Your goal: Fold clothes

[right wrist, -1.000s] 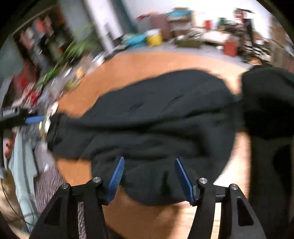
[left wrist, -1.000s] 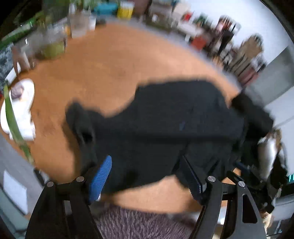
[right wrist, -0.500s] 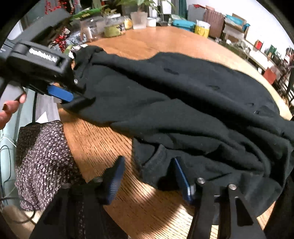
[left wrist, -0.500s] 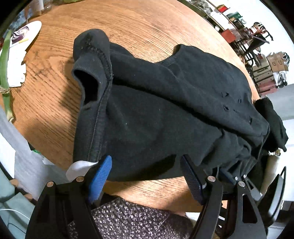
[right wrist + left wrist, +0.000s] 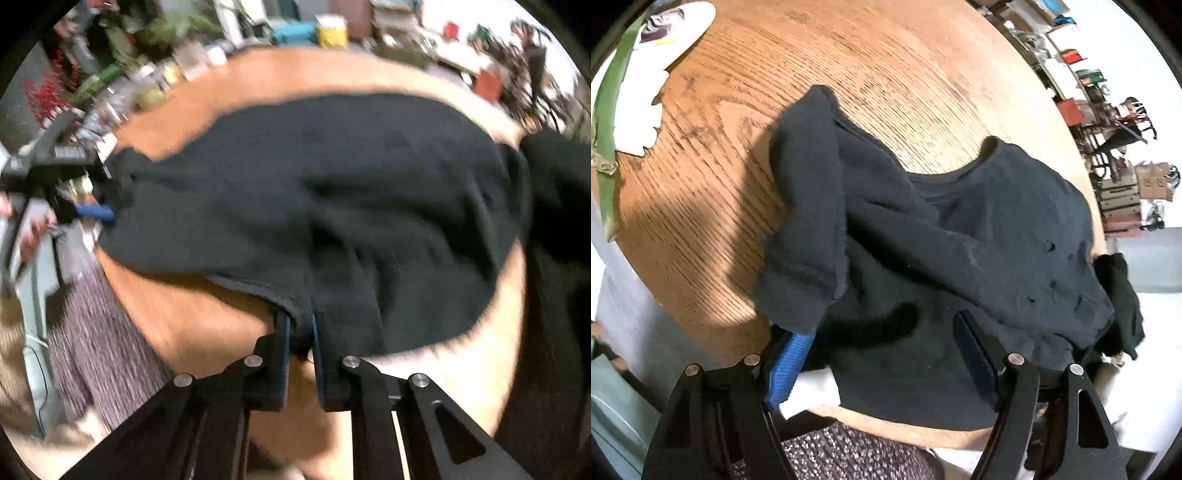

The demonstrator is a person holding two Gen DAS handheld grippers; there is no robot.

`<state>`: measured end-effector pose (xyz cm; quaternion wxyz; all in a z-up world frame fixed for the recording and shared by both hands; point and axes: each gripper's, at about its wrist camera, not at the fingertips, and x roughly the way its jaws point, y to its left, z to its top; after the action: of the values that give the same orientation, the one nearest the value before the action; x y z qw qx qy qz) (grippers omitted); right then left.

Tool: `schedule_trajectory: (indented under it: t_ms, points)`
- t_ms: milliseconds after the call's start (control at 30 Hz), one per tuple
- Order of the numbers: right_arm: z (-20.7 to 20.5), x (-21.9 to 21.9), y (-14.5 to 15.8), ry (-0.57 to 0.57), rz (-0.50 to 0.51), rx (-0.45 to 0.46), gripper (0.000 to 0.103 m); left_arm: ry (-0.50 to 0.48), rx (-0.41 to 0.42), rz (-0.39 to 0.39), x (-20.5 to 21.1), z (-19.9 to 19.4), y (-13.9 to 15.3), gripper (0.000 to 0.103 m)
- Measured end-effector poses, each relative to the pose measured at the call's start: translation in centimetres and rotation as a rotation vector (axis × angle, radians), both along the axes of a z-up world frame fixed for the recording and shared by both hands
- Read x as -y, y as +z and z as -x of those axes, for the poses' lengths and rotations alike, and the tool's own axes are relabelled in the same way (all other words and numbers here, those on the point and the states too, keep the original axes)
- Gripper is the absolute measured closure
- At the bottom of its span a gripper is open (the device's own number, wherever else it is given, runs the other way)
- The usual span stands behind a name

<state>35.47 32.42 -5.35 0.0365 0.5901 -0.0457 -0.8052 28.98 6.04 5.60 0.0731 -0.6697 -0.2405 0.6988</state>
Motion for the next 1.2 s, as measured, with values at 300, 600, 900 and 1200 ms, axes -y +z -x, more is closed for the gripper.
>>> schedule_trajectory:
  t_ms: [300,600,900,1200]
  points:
    - [-7.3,-4.8,0.8,-0.166,0.052,0.083,0.095,-0.203,-0.140,0.055,-7.9,1.8,6.1,0.026]
    - [6.6,-5.3,4.7,-0.089,-0.031,-0.206,0.063,-0.307,-0.186,0.182,-7.7,4.4,3.0,0.069]
    - [24.6,-6.9,-0.7,-0.242,-0.141,-0.133,0.063,-0.401,-0.192,0.356,-9.9,6.2,-1.2,0.079]
    - [29.1,-11.6,-3.2,-0.425,0.025,-0.095,0.044,-0.383,-0.275,0.425,-7.5,8.0,-0.6,0.079]
